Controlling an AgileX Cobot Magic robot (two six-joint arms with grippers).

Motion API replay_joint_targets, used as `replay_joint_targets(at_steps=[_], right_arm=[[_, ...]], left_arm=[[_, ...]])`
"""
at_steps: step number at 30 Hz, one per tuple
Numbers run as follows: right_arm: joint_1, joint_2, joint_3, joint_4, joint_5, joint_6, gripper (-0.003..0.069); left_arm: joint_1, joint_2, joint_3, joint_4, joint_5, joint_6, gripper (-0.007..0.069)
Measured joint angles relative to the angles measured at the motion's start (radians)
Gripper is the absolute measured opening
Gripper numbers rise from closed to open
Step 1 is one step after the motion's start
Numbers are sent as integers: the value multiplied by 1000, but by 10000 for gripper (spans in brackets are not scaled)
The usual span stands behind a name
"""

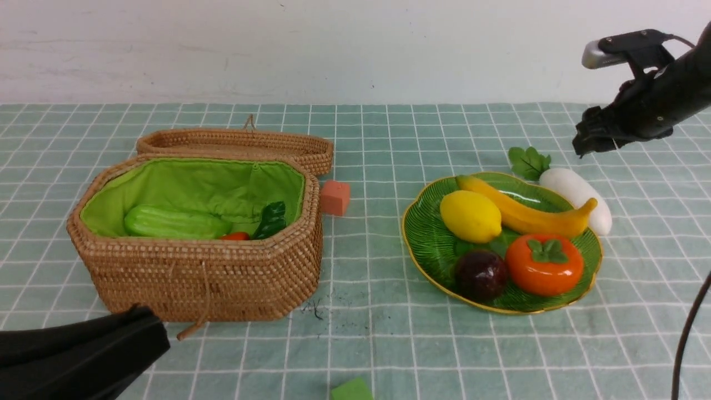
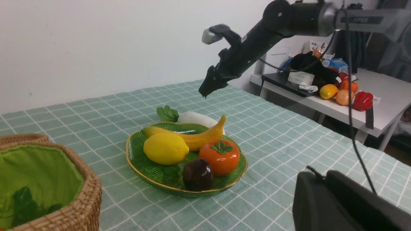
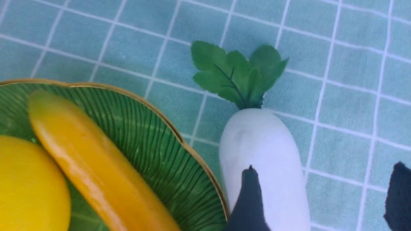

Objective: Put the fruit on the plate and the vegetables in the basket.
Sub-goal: Take a daikon with your right arm and place it on the basket on the left.

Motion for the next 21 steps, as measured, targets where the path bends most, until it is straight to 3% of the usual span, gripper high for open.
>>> replay_joint_targets(at_steps=[7, 21], right_arm=[[0, 206, -248, 12, 127, 82, 536], [1, 294, -276, 4, 80, 91, 540]], left_arm=[[0, 0, 0, 0, -64, 0, 43], [0, 0, 0, 1, -63, 0, 50]])
